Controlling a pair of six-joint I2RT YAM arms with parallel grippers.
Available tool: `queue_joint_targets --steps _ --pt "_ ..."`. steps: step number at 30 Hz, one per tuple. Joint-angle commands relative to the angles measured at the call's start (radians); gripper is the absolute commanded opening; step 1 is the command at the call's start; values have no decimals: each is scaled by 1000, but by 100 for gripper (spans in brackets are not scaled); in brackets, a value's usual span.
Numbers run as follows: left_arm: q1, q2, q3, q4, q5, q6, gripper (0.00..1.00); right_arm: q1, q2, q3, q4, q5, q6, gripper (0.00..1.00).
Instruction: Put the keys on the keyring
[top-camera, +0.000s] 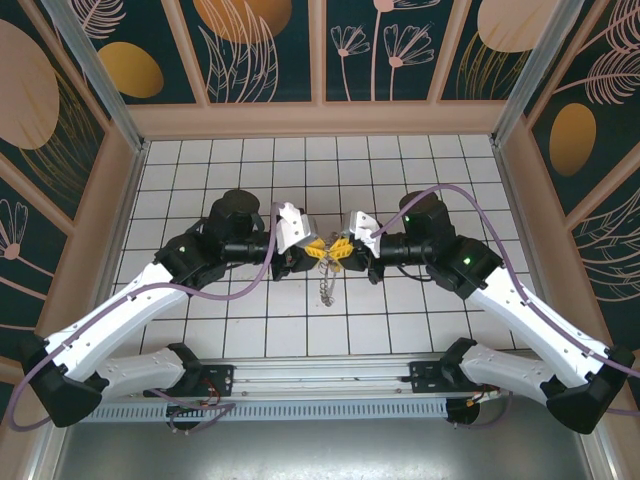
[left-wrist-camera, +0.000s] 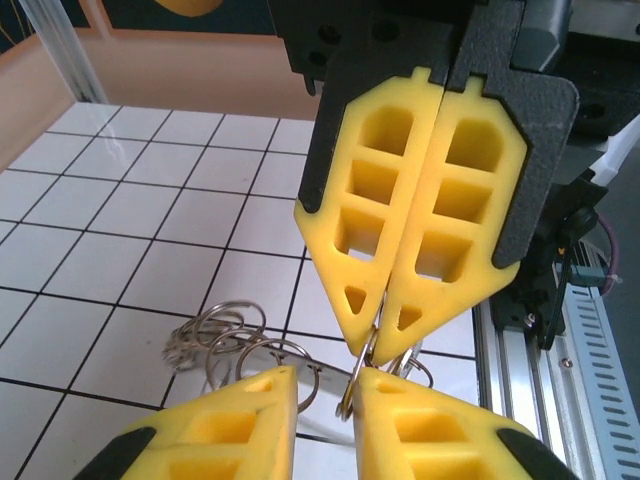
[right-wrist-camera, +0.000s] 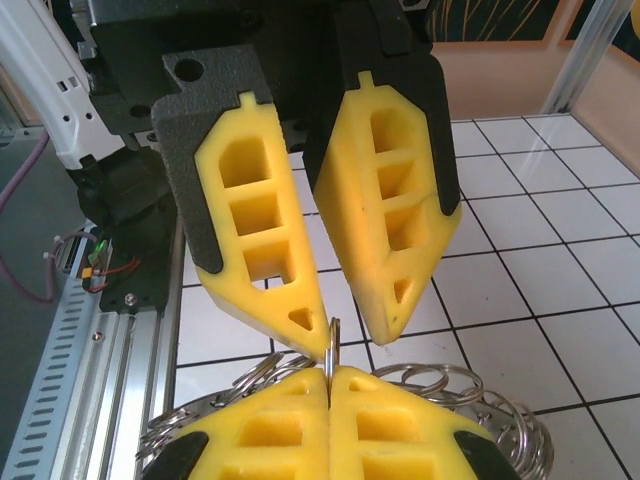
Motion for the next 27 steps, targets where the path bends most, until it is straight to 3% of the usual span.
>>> queue_joint_targets --steps 1,7,9,10,14,18,23,27 --pt "-4 -2 21 -42 1 34 22 -3 -12 40 32 -36 -15 0" --pt "-3 4 24 -38 15 33 19 0 -5 41 31 -46 -12 0" --pt "-4 9 26 -30 24 31 3 8 2 47 23 -38 -16 0" --pt "-4 11 26 -24 27 28 0 12 7 50 17 -32 -19 0" --pt "-4 -11 8 28 48 -7 0 25 8 51 3 -10 -28 0" --pt "-4 -74 -65 206 115 -120 0 26 -23 21 32 -5 -12 0" --pt "-3 -125 -179 498 203 -307 0 25 -79 -37 125 -10 51 10" --pt "-3 -140 -228 619 230 -374 0 25 -99 -62 176 -19 81 12"
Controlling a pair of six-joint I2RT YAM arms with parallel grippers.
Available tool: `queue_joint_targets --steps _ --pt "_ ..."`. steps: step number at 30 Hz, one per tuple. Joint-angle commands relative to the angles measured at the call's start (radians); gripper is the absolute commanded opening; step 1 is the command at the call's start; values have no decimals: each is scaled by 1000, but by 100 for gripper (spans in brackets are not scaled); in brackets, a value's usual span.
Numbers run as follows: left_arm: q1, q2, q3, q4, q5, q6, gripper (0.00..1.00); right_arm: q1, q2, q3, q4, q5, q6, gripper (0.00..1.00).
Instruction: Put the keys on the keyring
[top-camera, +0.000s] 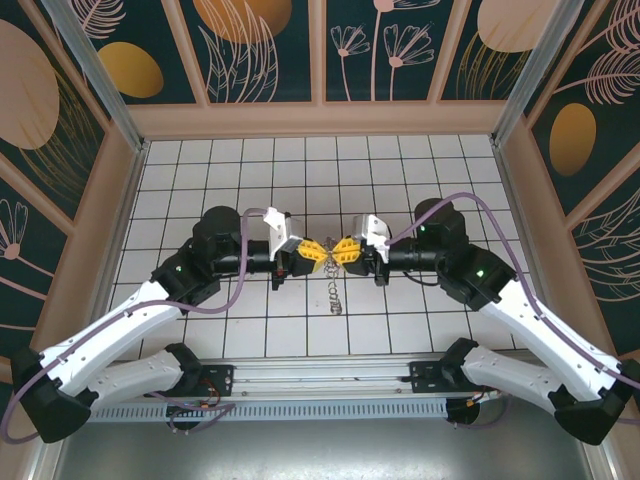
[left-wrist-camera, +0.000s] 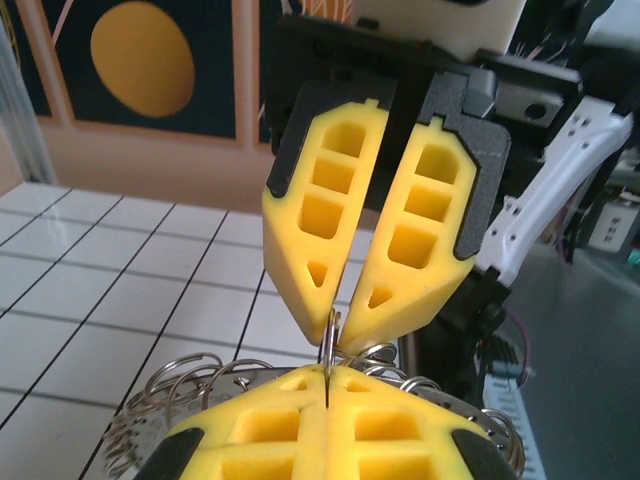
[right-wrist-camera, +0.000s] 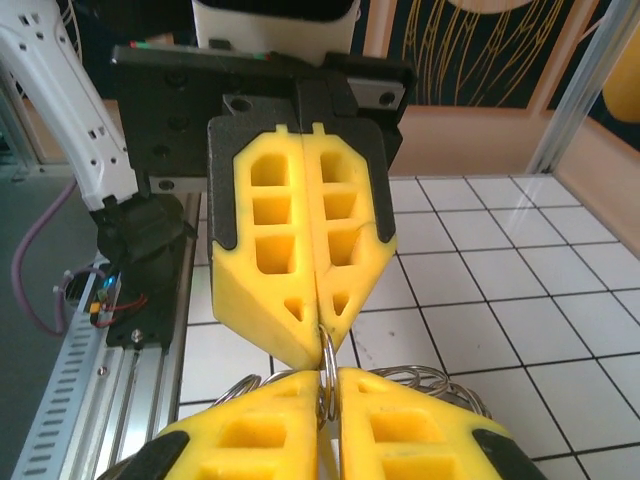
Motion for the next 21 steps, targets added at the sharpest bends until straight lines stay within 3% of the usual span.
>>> queue_joint_targets --steps 1,5,8,11,17,21 --pt "-2 -23 -18 237 89 -109 0 5 -4 -22 84 -14 40 12" --pt "-2 -23 -53 329 130 -164 0 5 -6 -32 106 -14 55 12" --pt "-2 -20 -85 412 148 -209 0 5 -12 -45 128 -22 65 0" --pt "-5 -17 -103 447 146 -233 0 5 -9 -40 120 -24 58 0" --pt "-21 22 43 -3 17 14 0 -1 34 31 9 -5 -13 0" --pt "-20 65 154 -216 -47 147 17 -1 95 100 -87 -8 -73 0"
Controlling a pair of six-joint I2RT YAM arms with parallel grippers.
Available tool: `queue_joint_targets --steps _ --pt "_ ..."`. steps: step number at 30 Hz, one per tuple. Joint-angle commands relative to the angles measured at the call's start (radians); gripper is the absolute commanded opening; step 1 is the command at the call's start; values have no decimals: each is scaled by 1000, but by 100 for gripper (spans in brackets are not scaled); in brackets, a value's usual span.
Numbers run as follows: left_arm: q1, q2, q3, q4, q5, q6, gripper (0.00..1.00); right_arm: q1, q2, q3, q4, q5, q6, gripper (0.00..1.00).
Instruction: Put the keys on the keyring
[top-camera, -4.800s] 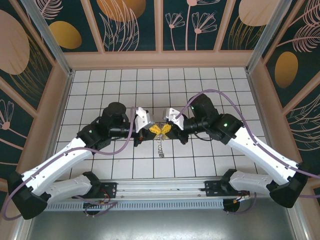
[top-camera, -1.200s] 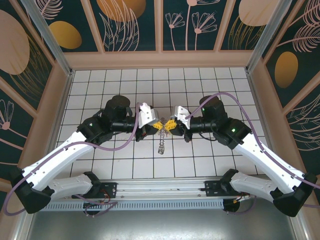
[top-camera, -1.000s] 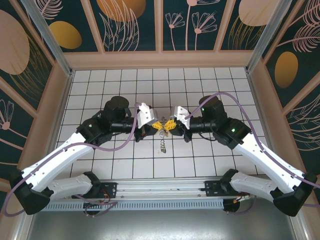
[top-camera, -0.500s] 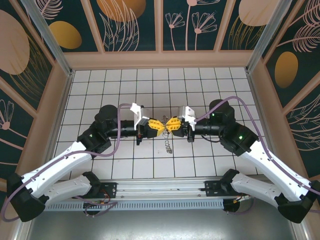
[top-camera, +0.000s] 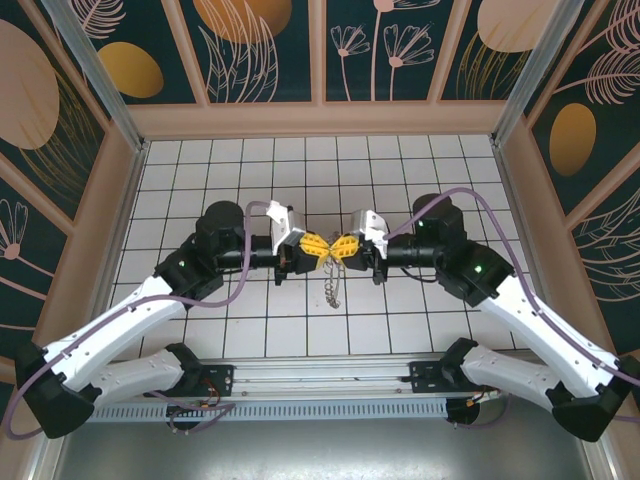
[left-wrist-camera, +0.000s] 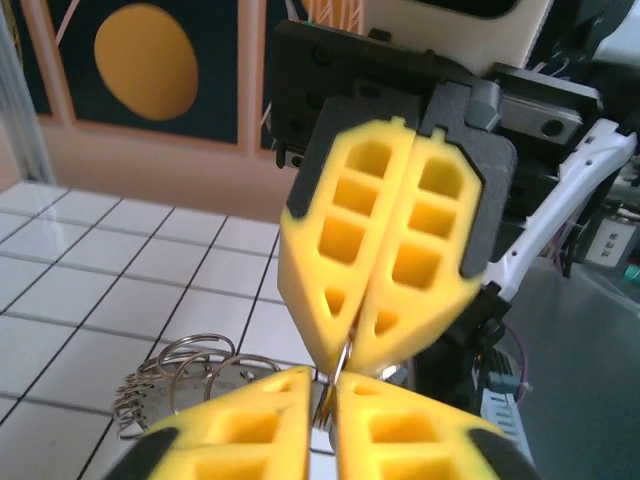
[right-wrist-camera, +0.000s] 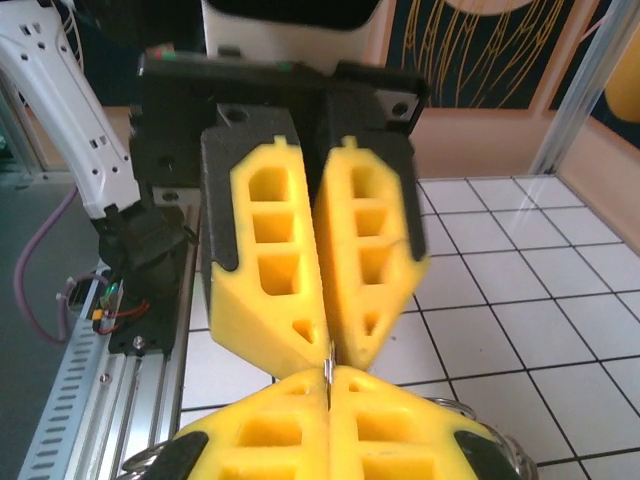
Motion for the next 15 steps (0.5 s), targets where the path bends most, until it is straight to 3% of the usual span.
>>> queue_joint_targets --steps 1,3,8,15 --pt "-24 31 103 -177 -35 151 18 7 58 67 -78 5 -77 0" --pt "-24 56 122 -214 -45 175 17 7 66 80 -89 0 -86 0" --pt "-24 73 110 -190 -37 168 0 8 69 91 -99 -26 -86 0" --pt "-24 25 34 -2 1 62 0 10 26 46 -58 -5 -41 2"
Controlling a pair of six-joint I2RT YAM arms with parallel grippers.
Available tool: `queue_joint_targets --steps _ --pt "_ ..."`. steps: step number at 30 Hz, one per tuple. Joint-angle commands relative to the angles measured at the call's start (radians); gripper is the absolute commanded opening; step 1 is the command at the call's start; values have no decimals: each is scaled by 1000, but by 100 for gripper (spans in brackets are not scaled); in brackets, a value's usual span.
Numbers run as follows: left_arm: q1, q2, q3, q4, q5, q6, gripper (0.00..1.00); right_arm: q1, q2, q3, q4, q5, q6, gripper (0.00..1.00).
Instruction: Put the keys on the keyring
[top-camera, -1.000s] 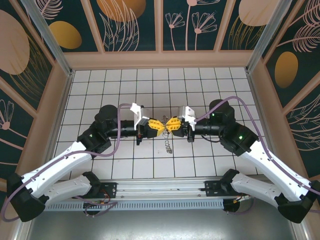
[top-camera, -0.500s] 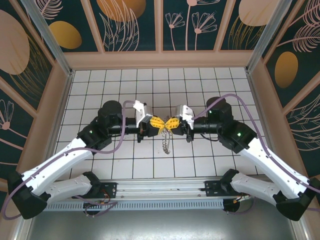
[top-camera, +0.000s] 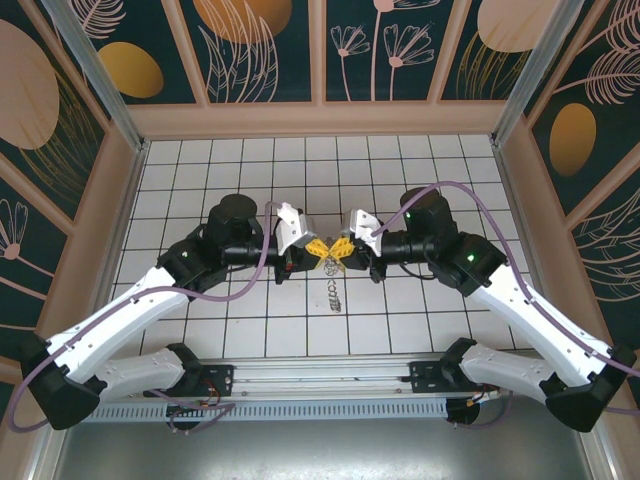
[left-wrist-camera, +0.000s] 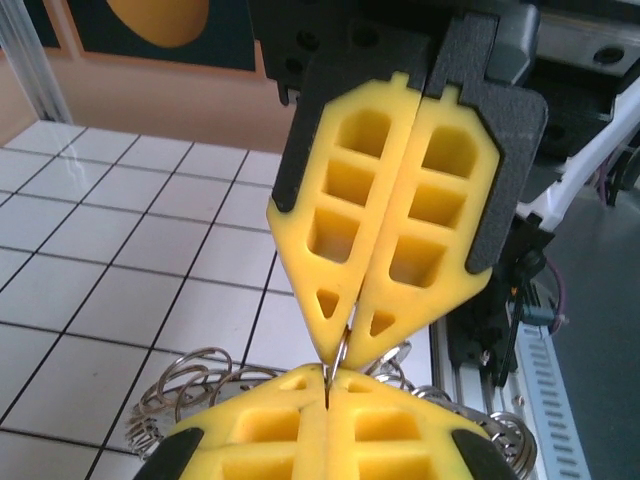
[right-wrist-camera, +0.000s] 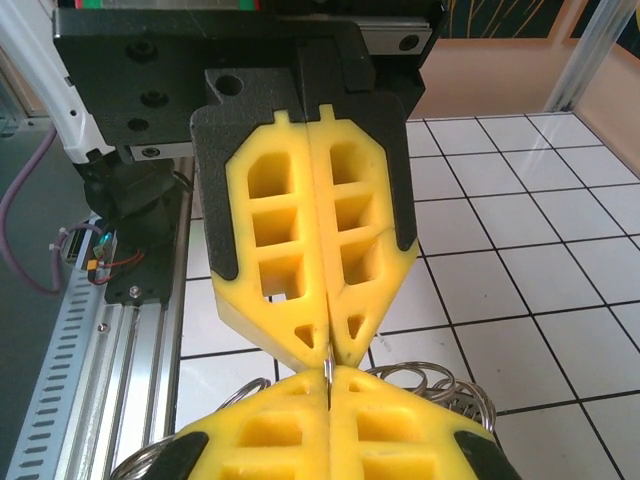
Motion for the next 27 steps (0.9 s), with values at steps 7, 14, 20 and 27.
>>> queue_joint_targets --steps 7,14,20,27 --pt "-18 -59 -126 460 125 -220 0 12 -128 -120 235 -40 132 20" --pt "-18 -80 -166 585 163 -276 0 5 -138 -142 258 -40 166 18" --pt "-19 -103 -185 630 180 -302 0 -5 -158 -164 306 -32 202 22" --pt "-18 -116 -184 615 187 -297 0 -30 -175 -176 310 -39 218 26"
